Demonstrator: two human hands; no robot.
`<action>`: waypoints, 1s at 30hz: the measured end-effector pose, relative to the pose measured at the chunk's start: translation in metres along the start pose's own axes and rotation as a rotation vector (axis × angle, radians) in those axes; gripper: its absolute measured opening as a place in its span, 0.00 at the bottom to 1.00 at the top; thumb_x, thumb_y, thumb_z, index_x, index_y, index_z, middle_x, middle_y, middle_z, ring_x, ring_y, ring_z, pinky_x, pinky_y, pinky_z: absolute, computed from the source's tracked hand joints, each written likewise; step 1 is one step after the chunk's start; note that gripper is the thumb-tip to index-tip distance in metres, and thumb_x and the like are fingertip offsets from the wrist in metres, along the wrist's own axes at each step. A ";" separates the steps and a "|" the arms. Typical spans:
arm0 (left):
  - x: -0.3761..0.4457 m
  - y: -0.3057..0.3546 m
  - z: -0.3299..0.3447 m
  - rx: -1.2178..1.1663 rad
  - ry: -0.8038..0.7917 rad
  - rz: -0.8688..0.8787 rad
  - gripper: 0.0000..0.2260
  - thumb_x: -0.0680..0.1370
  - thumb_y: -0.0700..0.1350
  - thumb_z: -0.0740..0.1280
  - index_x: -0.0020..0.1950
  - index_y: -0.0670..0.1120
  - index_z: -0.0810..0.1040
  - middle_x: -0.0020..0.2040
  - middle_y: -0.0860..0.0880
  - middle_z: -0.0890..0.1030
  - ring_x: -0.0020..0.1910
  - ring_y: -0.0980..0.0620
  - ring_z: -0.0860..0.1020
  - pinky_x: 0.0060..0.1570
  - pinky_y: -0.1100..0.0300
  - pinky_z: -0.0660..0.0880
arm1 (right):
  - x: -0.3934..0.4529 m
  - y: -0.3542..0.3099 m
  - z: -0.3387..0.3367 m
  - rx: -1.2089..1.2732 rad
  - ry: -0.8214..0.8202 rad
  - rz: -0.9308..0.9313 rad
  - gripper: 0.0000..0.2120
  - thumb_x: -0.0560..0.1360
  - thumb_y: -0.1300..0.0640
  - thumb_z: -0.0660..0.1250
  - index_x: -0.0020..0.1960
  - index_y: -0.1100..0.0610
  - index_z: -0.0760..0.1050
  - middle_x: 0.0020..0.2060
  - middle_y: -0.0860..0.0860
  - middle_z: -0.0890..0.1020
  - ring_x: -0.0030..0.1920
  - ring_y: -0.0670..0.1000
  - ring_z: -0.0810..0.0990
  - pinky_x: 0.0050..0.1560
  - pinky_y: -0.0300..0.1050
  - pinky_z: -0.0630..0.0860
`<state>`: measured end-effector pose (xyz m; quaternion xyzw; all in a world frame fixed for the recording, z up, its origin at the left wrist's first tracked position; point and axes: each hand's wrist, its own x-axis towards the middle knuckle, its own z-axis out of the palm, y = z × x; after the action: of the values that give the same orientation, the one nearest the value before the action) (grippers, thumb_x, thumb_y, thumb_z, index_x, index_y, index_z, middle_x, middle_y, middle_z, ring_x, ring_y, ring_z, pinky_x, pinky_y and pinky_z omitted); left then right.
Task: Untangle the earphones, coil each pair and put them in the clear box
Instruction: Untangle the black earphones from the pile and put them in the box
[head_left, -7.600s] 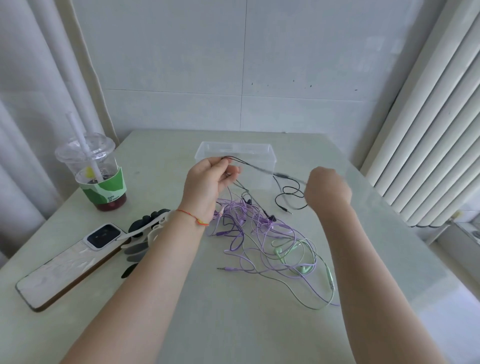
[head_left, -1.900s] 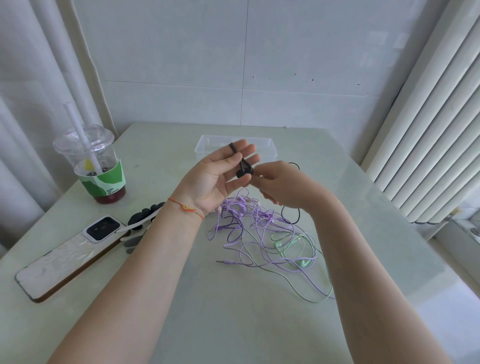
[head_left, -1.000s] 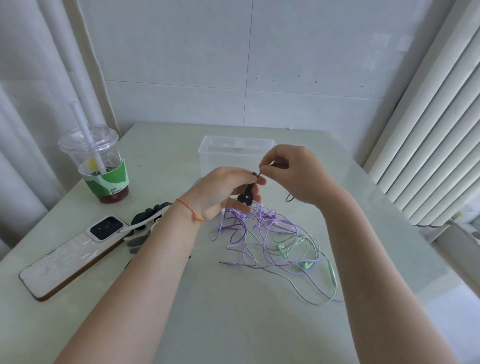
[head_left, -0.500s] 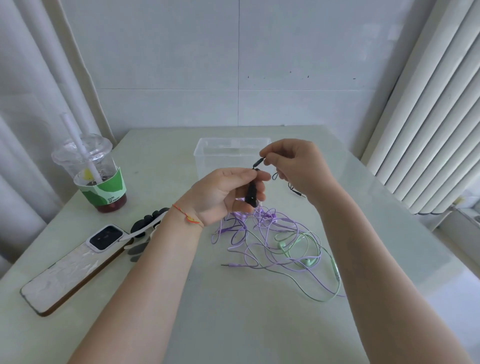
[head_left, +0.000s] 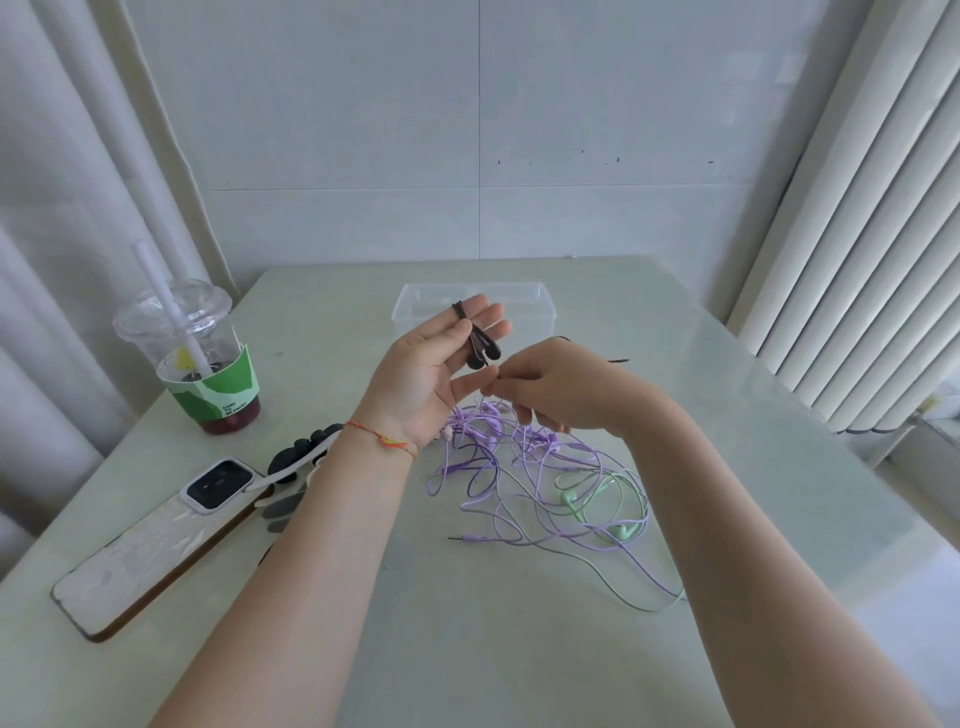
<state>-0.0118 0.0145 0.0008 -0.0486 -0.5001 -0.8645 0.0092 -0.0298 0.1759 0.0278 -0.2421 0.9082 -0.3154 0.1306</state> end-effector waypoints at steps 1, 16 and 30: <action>0.001 -0.001 -0.001 0.050 0.027 0.019 0.13 0.82 0.38 0.59 0.63 0.46 0.78 0.58 0.49 0.83 0.59 0.51 0.81 0.35 0.65 0.77 | 0.000 0.000 0.000 -0.022 -0.020 0.001 0.15 0.79 0.50 0.64 0.42 0.61 0.79 0.24 0.47 0.78 0.24 0.51 0.73 0.25 0.34 0.70; -0.004 0.000 0.002 0.297 -0.159 -0.277 0.15 0.83 0.47 0.58 0.48 0.43 0.82 0.36 0.50 0.75 0.39 0.52 0.76 0.25 0.65 0.72 | -0.001 0.000 -0.018 0.106 0.437 -0.170 0.05 0.75 0.56 0.69 0.43 0.56 0.81 0.27 0.46 0.73 0.27 0.43 0.66 0.30 0.35 0.63; -0.005 0.005 0.003 -0.172 -0.067 -0.119 0.11 0.77 0.46 0.64 0.56 0.46 0.81 0.52 0.51 0.84 0.54 0.55 0.82 0.30 0.68 0.76 | 0.003 -0.003 0.001 -0.096 0.041 -0.036 0.22 0.79 0.50 0.64 0.26 0.44 0.72 0.24 0.45 0.76 0.21 0.40 0.69 0.27 0.34 0.64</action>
<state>-0.0060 0.0144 0.0065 -0.0482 -0.4260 -0.9013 -0.0629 -0.0310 0.1717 0.0291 -0.2581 0.9202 -0.2787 0.0944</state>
